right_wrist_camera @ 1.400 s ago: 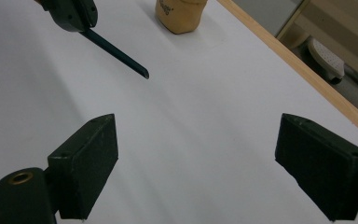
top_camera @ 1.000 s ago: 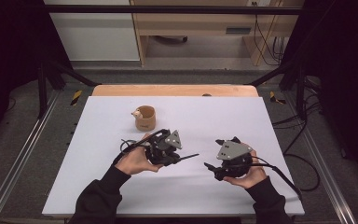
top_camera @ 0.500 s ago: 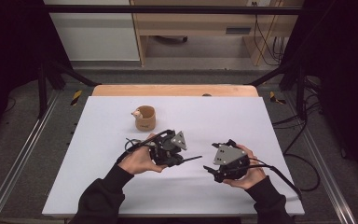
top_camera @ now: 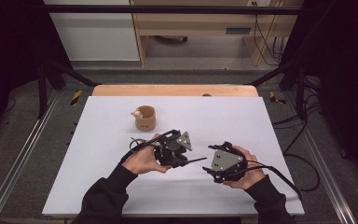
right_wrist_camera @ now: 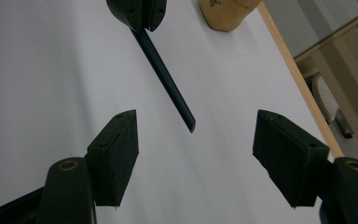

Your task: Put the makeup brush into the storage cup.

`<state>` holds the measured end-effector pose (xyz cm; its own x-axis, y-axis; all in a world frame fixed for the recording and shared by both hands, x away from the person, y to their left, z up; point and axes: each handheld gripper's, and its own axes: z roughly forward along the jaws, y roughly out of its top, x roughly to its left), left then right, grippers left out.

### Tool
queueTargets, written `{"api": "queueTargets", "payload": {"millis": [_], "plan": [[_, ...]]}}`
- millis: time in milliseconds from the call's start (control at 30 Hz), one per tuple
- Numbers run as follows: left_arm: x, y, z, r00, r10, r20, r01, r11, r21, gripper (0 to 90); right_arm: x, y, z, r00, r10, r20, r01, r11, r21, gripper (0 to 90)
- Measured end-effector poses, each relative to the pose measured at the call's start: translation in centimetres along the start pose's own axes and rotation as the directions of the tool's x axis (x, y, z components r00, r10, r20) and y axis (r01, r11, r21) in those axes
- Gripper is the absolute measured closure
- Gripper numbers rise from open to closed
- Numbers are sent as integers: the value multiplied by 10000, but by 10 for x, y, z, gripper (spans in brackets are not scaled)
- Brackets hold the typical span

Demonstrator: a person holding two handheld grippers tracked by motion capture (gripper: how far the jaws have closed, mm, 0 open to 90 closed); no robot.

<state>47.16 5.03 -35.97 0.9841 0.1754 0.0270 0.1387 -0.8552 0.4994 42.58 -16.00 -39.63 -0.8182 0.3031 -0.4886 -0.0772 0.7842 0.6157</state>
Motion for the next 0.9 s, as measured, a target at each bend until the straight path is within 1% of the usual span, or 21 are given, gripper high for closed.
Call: {"api": "queueTargets", "payload": {"millis": [33,167,233,333,400,433,467,533,567,600,633,667,700,733,767,800,833,900], "plan": [[0,1,0,10000,35,-23,-35,10000,72,832,0,0,0,9999,-140,17,140,9999,11,322],[0,3,1,10000,-82,33,82,10000,51,832,2,0,1,9984,-562,64,562,9984,-4,350],[0,4,2,10000,-24,68,23,9999,141,832,2,0,0,9967,-802,114,803,9968,-47,362],[-1,6,3,9999,-72,112,71,10000,66,832,2,1,1,9928,-1194,55,1195,9928,-76,374],[-1,7,4,9999,-73,155,72,10000,45,832,3,1,2,9909,-1345,42,1346,9909,-99,382],[-1,7,4,9998,-66,172,65,10000,60,831,4,2,2,9914,-1310,35,1310,9913,-109,388],[-1,8,4,9999,1,169,-3,9999,118,832,5,2,2,9896,-1435,46,1436,9896,-111,395],[-2,8,6,9998,-15,184,13,9999,104,832,6,2,2,9882,-1526,118,1528,9881,-172,409],[-3,9,7,9998,-21,200,20,10000,59,831,6,2,2,9857,-1684,30,1684,9856,-144,417],[-3,9,7,9998,13,205,-16,9999,112,832,4,2,2,9785,-2060,61,2060,9785,-70,424],[-3,10,8,9998,-31,209,30,10000,85,831,3,3,3,9721,-2344,83,2344,9721,-34,431],[-3,10,8,9998,-31,209,30,10000,85,831,3,3,3,9721,-2344,83,2344,9721,-34,431],[-3,11,9,9998,-13,223,10,9999,141,831,5,2,4,9676,-2524,34,2524,9676,49,451],[-3,11,9,9997,70,224,-74,9998,198,831,5,2,4,9650,-2622,-1,2622,9650,-12,466],[-4,12,9,9997,-41,234,37,9999,163,831,6,2,4,9677,-2522,-37,2522,9677,27,477],[-3,12,9,9997,-19,224,15,9999,153,831,6,2,4,9624,-2717,-37,2717,9624,24,489],[-3,12,9,9997,-68,231,65,9999,148,831,5,2,3,9591,-2830,-27,2830,9591,30,499],[-3,13,9,9997,-99,221,95,9998,182,831,6,2,3,9577,-2879,-33,2879,9577,14,512]]}}
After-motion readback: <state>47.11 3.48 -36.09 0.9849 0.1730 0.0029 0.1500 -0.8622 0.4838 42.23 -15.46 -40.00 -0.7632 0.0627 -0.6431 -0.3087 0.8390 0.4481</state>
